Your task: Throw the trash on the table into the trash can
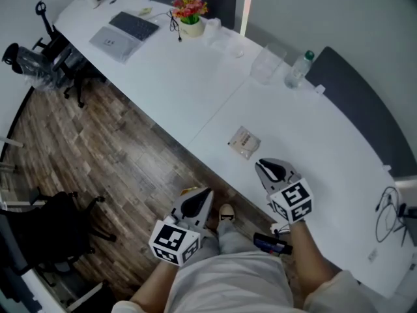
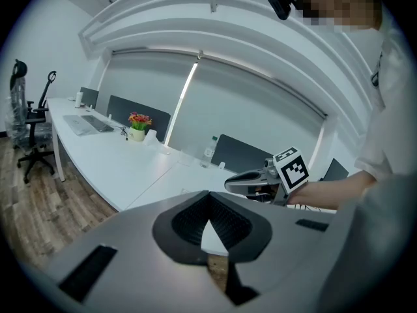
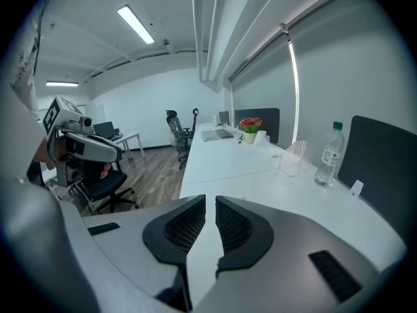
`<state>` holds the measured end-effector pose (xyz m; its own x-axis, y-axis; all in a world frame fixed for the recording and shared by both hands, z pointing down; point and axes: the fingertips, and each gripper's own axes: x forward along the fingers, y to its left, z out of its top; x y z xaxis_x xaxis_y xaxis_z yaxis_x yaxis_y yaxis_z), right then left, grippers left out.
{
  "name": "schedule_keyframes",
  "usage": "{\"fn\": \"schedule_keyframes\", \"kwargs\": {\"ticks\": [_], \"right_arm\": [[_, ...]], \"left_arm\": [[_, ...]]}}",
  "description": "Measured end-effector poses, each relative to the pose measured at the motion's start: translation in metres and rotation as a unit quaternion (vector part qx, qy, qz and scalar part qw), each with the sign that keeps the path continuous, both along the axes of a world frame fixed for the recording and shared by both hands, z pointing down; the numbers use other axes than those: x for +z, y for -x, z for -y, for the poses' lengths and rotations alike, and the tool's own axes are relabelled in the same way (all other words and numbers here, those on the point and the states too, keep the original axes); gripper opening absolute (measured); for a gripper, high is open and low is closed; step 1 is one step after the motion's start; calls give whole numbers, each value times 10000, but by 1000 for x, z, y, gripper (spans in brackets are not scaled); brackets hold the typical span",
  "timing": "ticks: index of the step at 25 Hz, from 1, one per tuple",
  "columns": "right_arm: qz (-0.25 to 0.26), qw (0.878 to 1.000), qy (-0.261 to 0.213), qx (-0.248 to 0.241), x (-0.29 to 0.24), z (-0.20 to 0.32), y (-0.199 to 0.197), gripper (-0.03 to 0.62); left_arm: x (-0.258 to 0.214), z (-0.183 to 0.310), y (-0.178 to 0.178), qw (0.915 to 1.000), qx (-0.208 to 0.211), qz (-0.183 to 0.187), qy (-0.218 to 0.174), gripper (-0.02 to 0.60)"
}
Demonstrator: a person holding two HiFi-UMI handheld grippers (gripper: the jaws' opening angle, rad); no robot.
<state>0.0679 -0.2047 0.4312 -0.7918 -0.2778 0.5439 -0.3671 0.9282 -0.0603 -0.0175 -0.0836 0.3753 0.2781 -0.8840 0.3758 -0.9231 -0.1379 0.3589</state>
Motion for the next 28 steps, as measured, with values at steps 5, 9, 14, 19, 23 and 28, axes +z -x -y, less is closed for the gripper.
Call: {"fn": "schedule_keyframes", "kwargs": {"ticks": [5,9,14,19,23,28], "right_arm": [[-472,9986,-55,-237,35,20,11,169],[-723,9968,-3,-348,66,38,19,218],[-1019,9941,44,-360,98,58,26,279],[-1177,9919,64,-479,116,67,35,299],[-1367,9893,11,-508,129,73,39,301],[-1454,9886,24,-388,140,80,36,299]], "left_arm": [[18,8,8,9998,-141,-42,163,2],[34,13,12,9994,-222,-79,273,2],[45,12,14,9986,-257,-123,440,2],[60,6,14,9967,-361,-235,689,2],[63,5,17,9962,-383,-239,751,2],[65,8,19,9961,-405,-235,753,2]]}}
